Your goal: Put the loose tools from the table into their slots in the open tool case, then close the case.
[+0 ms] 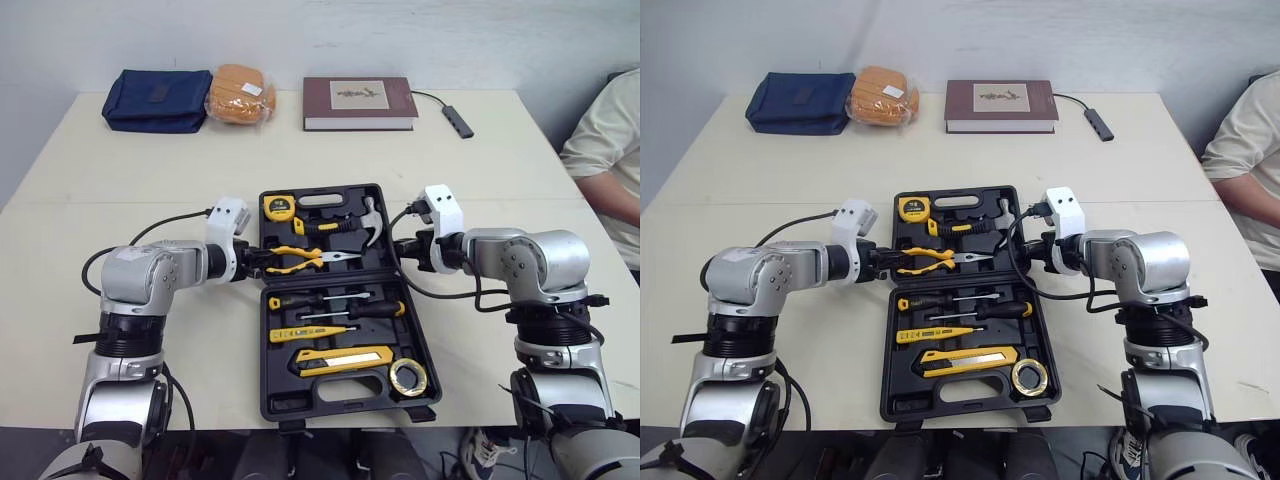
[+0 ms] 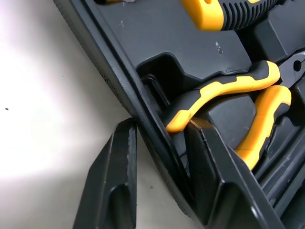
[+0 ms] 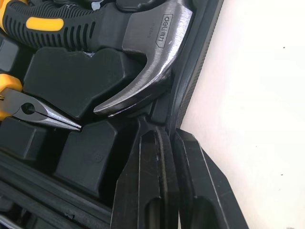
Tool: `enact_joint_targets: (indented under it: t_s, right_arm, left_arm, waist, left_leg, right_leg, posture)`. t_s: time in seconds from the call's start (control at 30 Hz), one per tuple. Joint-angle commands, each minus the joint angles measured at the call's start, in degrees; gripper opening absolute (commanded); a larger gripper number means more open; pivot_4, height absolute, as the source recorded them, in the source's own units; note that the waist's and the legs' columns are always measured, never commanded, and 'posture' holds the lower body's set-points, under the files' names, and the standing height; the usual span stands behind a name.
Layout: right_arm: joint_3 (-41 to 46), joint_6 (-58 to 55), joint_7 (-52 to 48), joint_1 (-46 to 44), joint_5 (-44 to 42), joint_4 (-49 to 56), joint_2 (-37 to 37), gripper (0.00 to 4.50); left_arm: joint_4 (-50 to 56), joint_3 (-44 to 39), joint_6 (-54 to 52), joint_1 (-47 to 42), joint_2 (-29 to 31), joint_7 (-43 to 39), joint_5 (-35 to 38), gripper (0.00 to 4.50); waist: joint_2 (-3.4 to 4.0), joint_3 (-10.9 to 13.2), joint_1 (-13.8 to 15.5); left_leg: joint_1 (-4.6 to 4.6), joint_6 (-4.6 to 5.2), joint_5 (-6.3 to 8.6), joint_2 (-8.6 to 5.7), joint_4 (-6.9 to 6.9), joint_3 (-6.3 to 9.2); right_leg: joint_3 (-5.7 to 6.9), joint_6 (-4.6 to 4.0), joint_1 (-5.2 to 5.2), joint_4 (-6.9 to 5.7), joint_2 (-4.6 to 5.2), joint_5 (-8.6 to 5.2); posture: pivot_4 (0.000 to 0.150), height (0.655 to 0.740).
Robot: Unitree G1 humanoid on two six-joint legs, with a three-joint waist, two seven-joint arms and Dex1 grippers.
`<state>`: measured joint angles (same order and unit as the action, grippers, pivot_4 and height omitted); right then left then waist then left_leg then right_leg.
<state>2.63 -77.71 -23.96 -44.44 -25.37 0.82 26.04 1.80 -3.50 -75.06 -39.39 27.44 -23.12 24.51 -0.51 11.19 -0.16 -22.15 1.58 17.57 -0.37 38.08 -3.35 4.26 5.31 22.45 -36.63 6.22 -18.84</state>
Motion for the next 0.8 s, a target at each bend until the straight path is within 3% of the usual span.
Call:
enact_joint_targets:
  t_s: [0.03, 0.3, 0.5, 0.8]
  right_arm:
    - [0.91, -0.51, 0.8, 0.09, -0.15, 1.76, -0.5, 0.0]
    - [3.77, 2.04, 3.34, -0.26, 0.08, 2.77, -3.31, 0.0]
    - [5.76, 8.01, 5.6, -0.57, 1.47, 4.55, -5.67, 0.0]
    - [-1.49, 34.56, 1.81, 6.21, 10.11, 8.9, -2.47, 0.0]
  left_arm:
    - [0.11, 1.34, -0.41, 1.84, -0.88, -0.13, -0.01, 0.73]
    - [1.26, -0.8, 5.25, 0.89, -2.99, -0.57, 0.65, 0.67]
    - [-1.24, -3.12, 15.39, -2.43, -3.74, 0.12, -1.64, 0.58]
    - [-4.41, 1.32, 43.75, -2.4, -1.77, -4.3, -10.41, 0.4]
  waist:
    - [0.01, -0.03, 0.02]
    - [0.03, -0.06, 0.1]
    - [0.02, -0.05, 0.08]
    - [0.01, -0.02, 0.01]
  left_leg:
    - [0.0, 0.0, 0.0, 0.0, 0.0, -0.01]
    - [0.01, 0.01, -0.01, 0.0, 0.0, -0.03]
    - [-0.18, 0.01, -0.03, -0.01, 0.0, -0.05]
    - [-0.88, 0.03, -0.05, -0.01, 0.01, -0.27]
  right_leg:
    - [-0.01, 0.0, 0.0, 0.0, 0.0, 0.0]
    - [-0.03, 0.0, 0.01, -0.03, 0.02, 0.0]
    - [-0.02, 0.0, 0.2, -0.06, 0.01, 0.0]
    - [0.11, 0.02, 1.04, -0.11, -0.08, 0.02]
  posture:
    - [0.15, 0.74]
    - [0.15, 0.74]
    - [0.15, 0.74]
    - [0.15, 0.74]
